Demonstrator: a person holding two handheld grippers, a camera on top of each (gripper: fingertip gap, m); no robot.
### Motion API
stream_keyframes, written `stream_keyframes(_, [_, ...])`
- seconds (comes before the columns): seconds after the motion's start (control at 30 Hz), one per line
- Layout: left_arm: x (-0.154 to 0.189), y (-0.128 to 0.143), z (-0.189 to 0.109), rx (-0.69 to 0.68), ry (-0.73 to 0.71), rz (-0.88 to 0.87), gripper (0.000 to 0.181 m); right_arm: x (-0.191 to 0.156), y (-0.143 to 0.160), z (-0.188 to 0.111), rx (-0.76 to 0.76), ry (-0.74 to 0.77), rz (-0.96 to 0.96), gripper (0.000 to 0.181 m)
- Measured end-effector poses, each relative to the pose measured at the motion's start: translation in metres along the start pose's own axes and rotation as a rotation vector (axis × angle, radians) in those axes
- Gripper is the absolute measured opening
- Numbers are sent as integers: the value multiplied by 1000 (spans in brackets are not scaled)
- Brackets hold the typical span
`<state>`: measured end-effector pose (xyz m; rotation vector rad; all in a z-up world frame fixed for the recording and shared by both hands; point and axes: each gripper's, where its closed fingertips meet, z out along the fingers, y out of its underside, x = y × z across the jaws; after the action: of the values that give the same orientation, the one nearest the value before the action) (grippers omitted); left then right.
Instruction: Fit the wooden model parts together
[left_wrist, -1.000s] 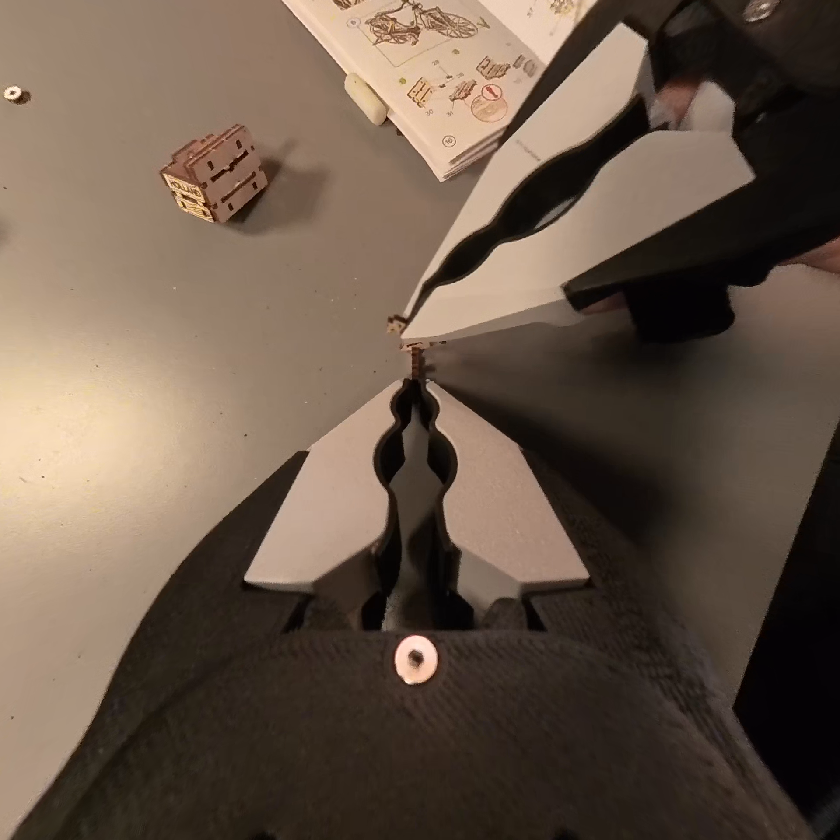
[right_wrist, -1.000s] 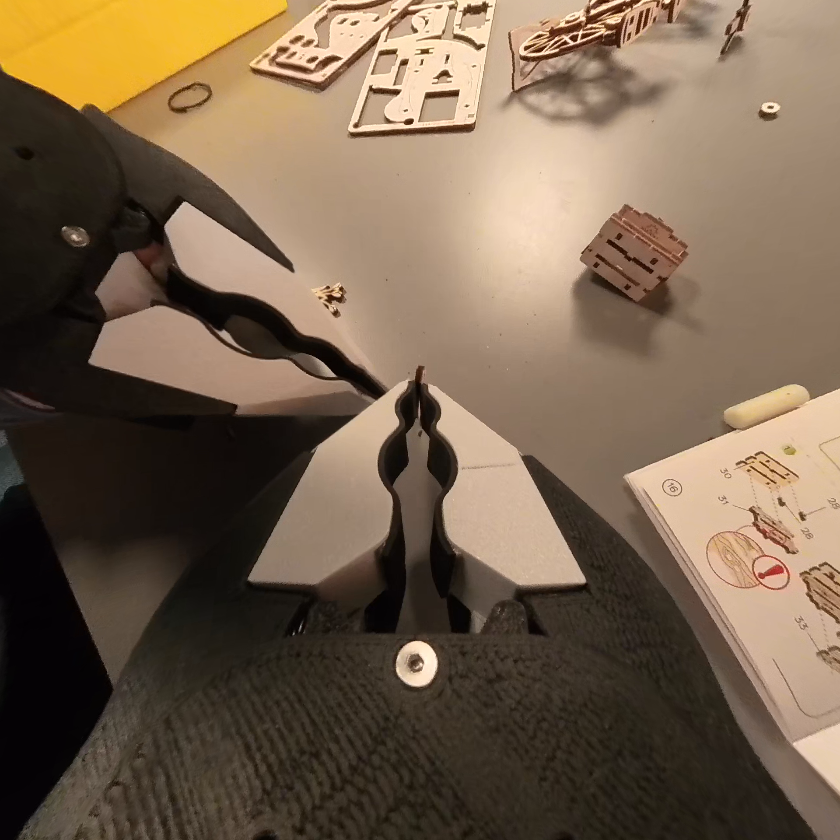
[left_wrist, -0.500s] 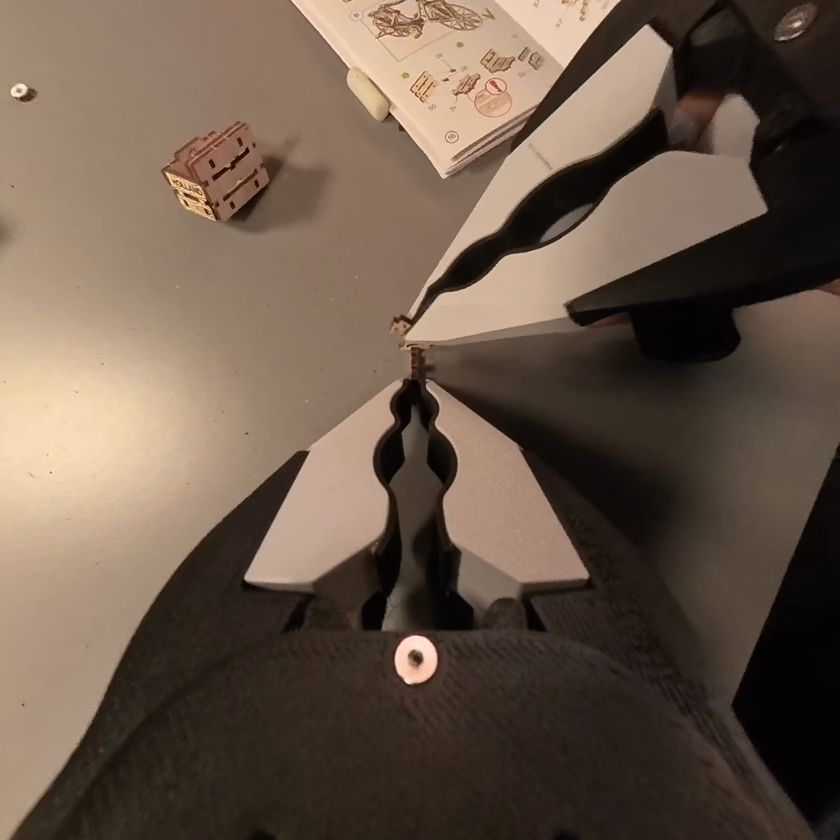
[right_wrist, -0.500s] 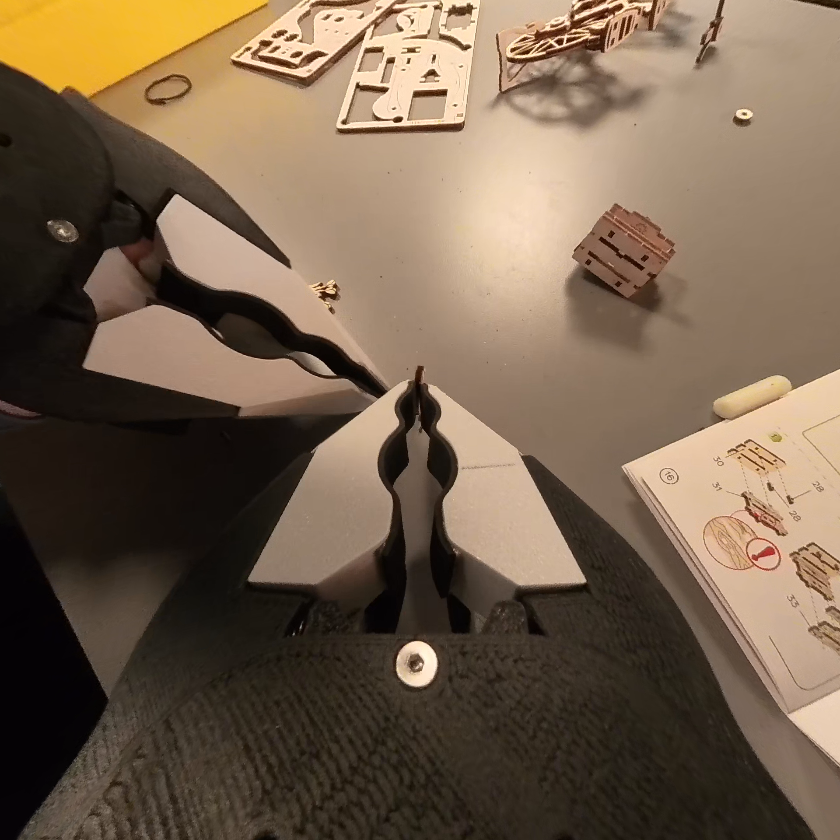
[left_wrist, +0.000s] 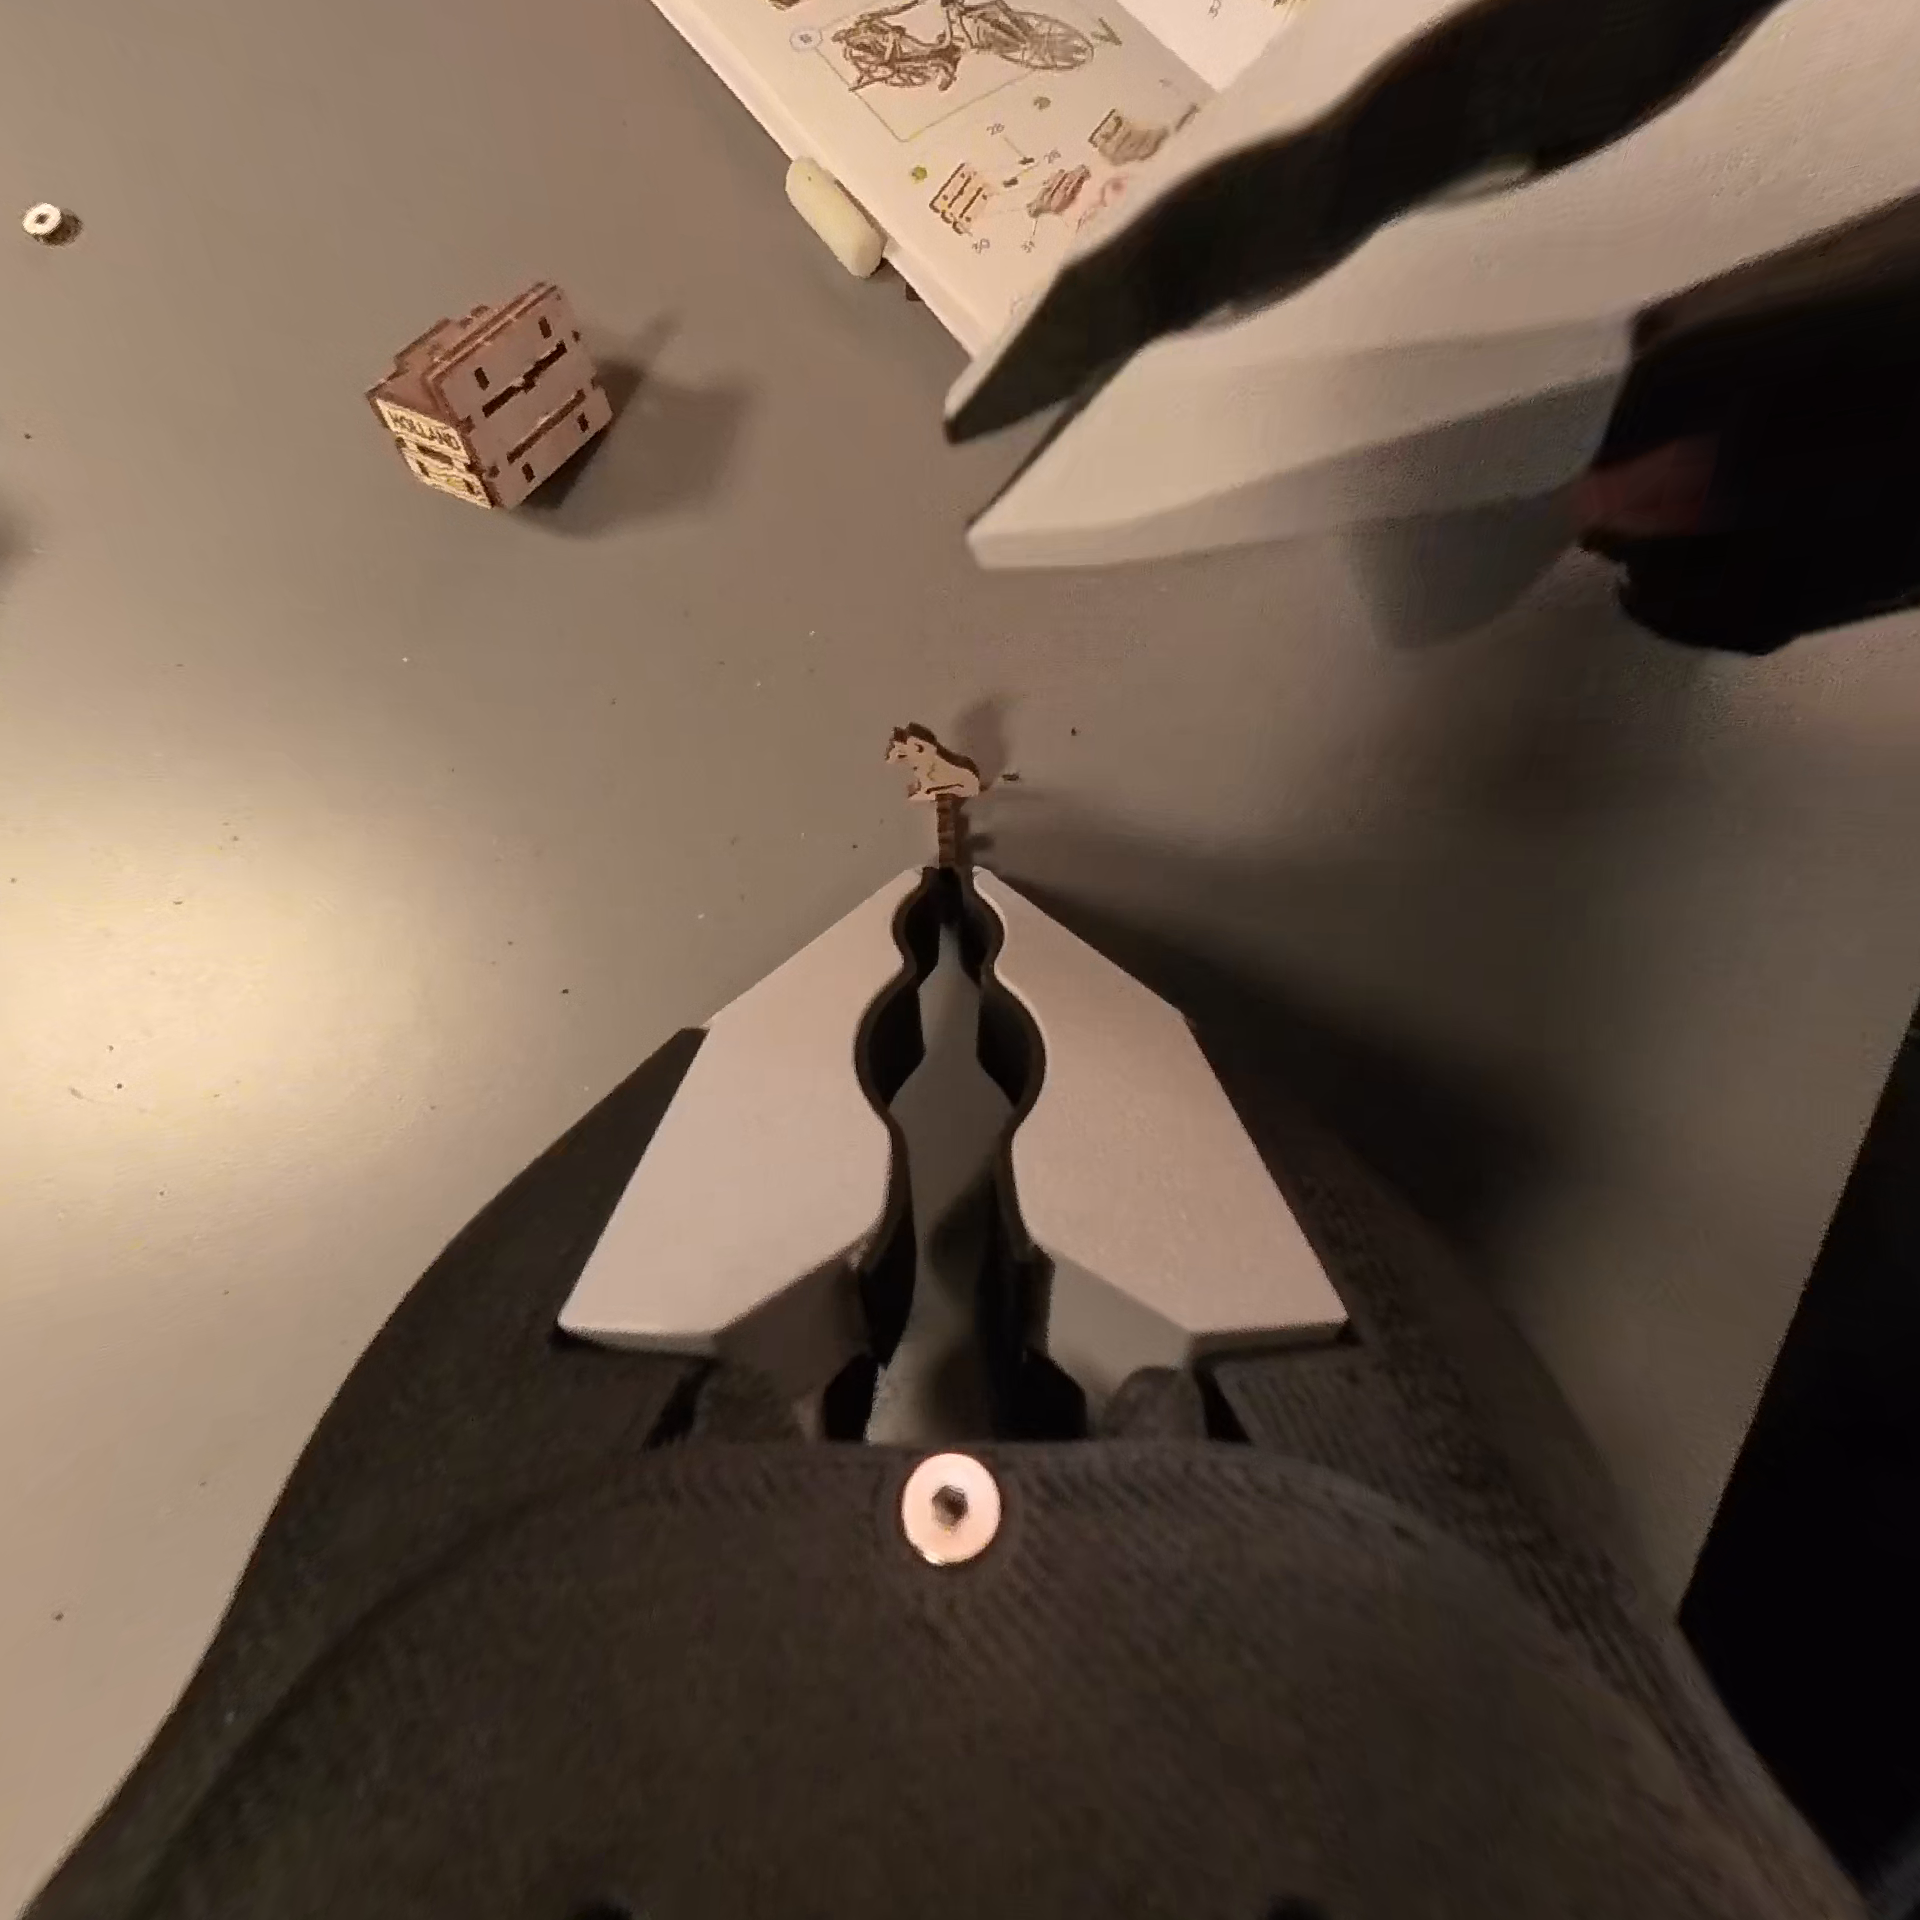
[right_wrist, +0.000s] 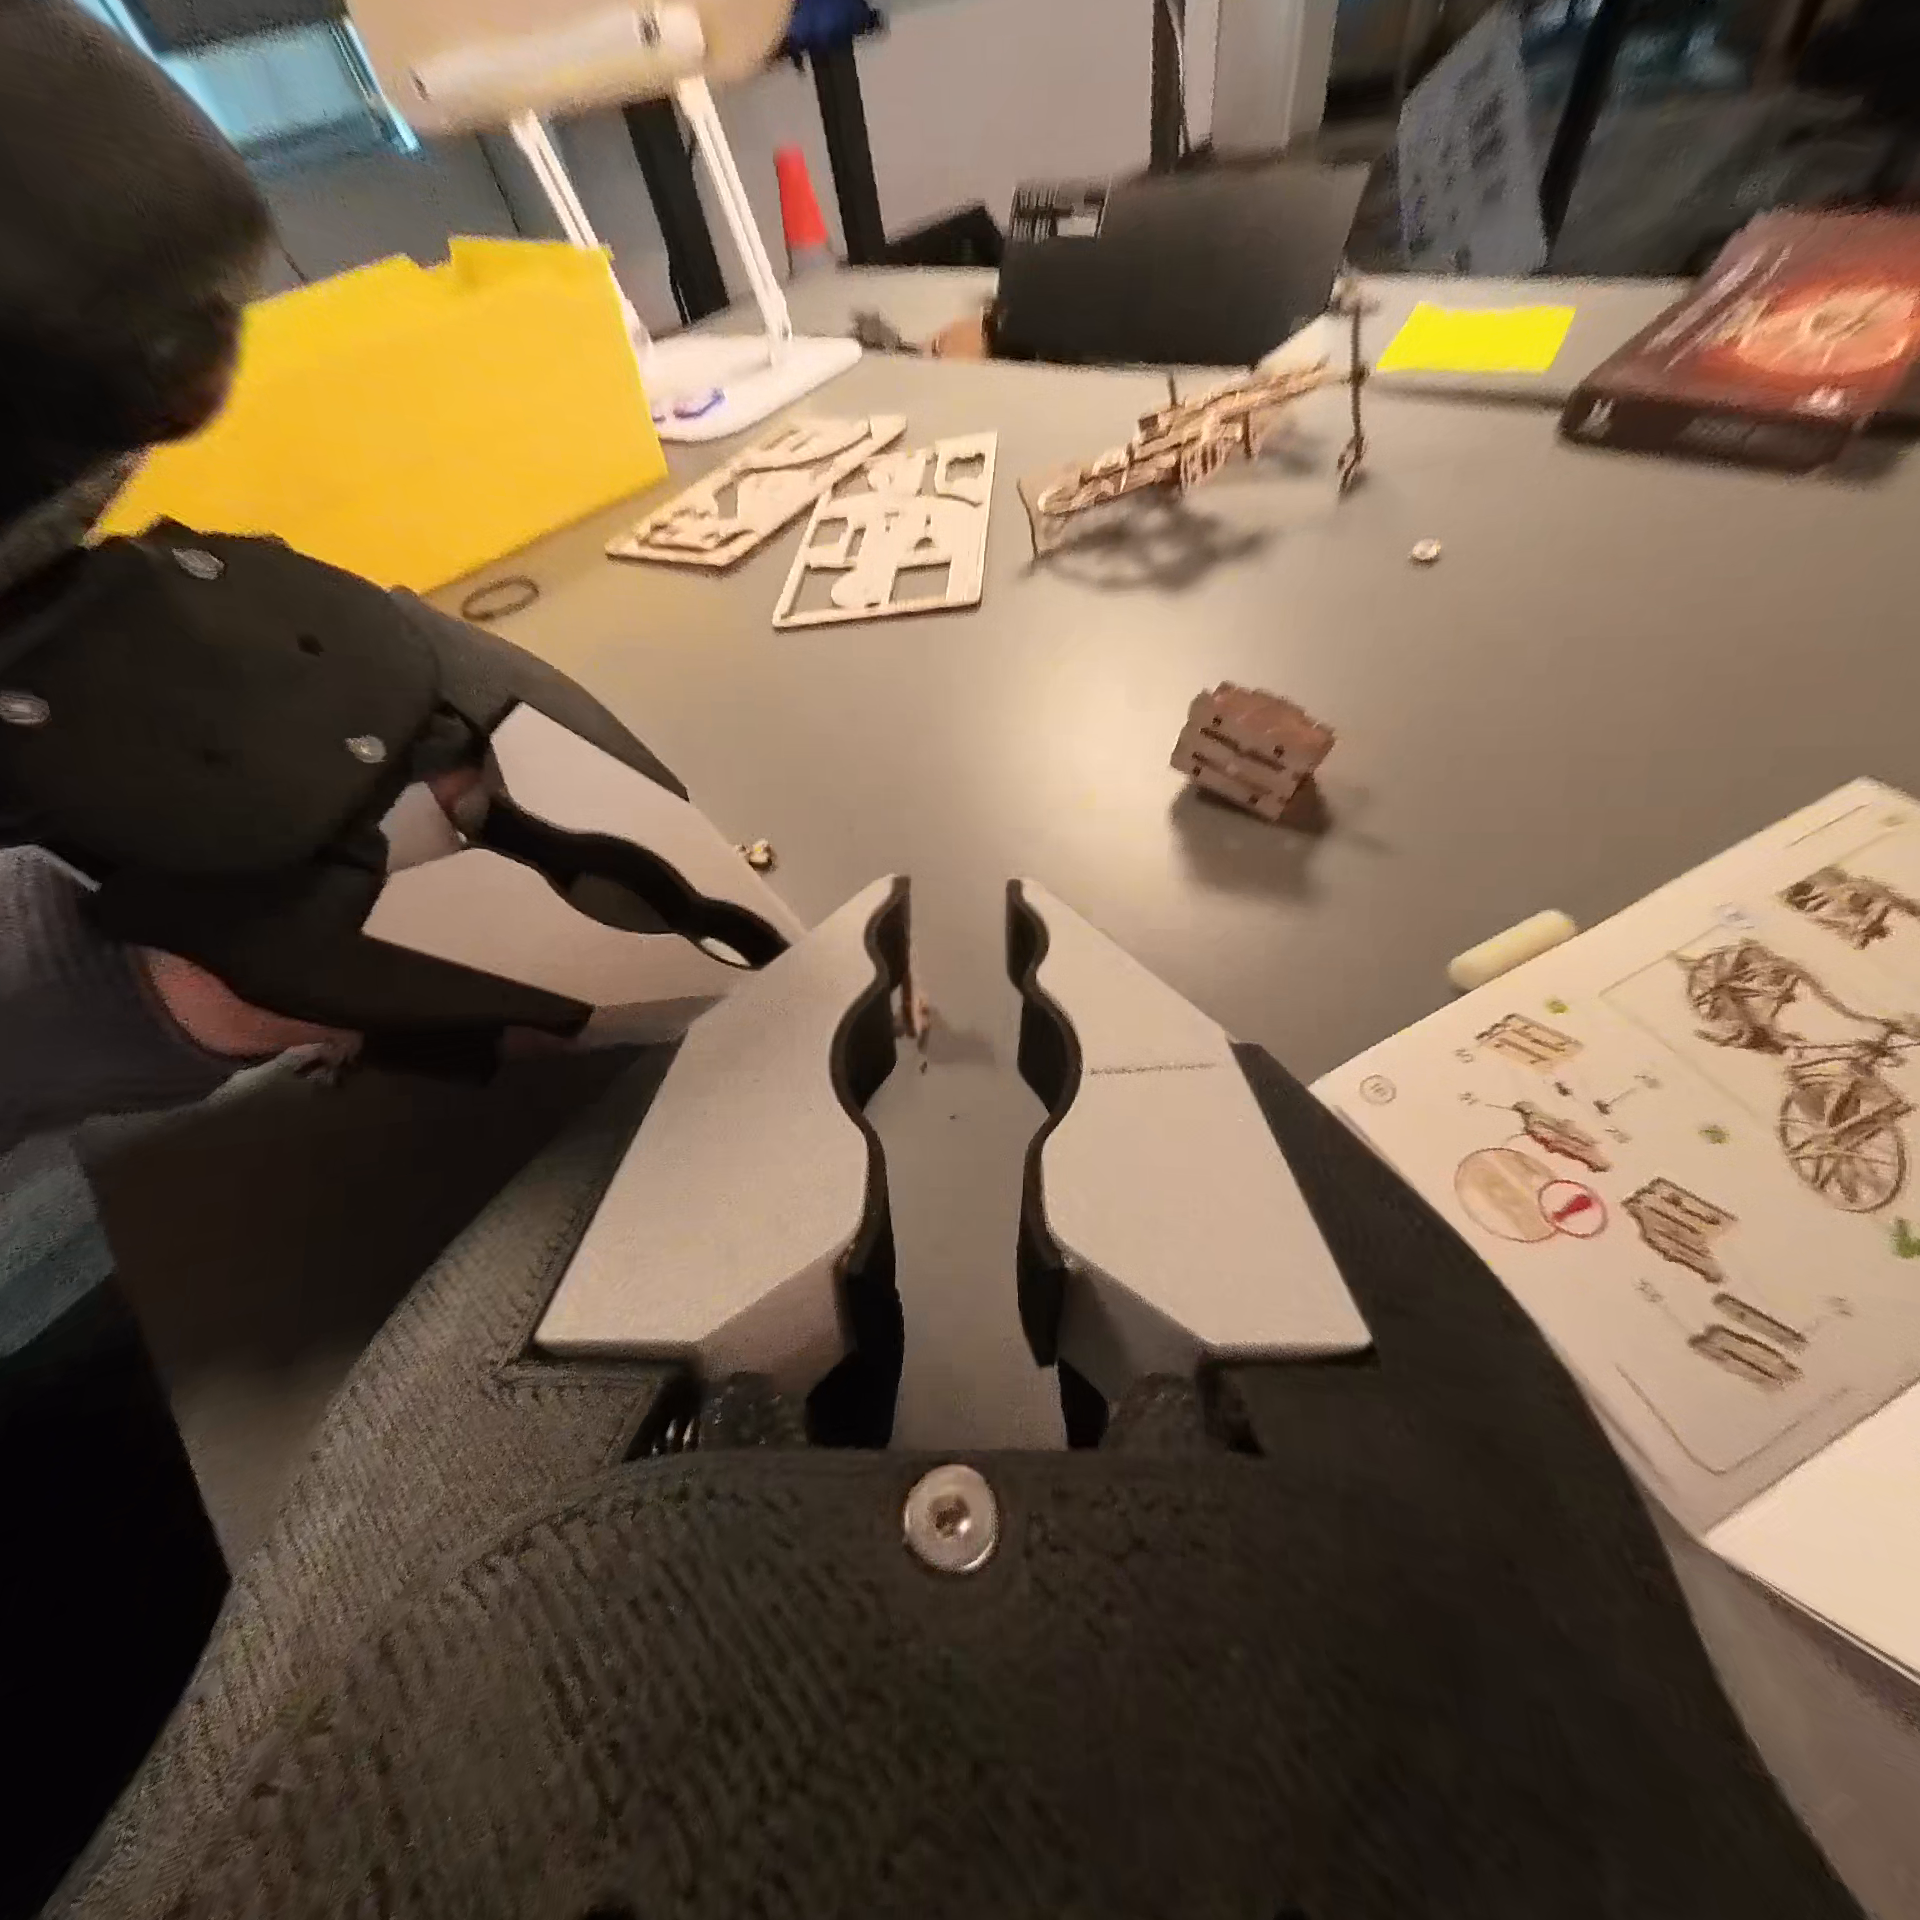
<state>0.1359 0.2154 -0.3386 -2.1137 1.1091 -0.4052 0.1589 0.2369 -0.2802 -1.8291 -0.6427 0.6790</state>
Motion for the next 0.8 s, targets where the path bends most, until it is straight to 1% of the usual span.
stream_keyframes(0.07, [0,0,-1,2,-2,-1,1,1,-4,-4,34,-15,-5,18])
stream_keyframes(0.17, [-5,2,-2,-11,-30,5,11,2,-6,-5,44,-48,9,17])
stream_keyframes(0.27, [-4,3,-3,-20,-18,-3,11,3,-7,-5,51,-75,34,17])
stream_keyframes(0.43, [-3,6,-6,-41,-9,-28,21,3,-11,-8,85,-126,85,18])
stream_keyframes(0.63, [-2,10,-10,-70,-1,-40,26,2,-14,-11,113,-158,110,18])
stream_keyframes(0.7, [0,18,-20,-97,9,-48,29,2,-16,-14,127,-158,105,19])
stream_keyframes(0.73, [1,22,-29,-88,18,-57,29,3,-16,-15,133,-152,102,19])
stream_keyframes(0.8, [1,24,-53,-26,39,-97,31,5,-16,-18,138,-139,89,20])
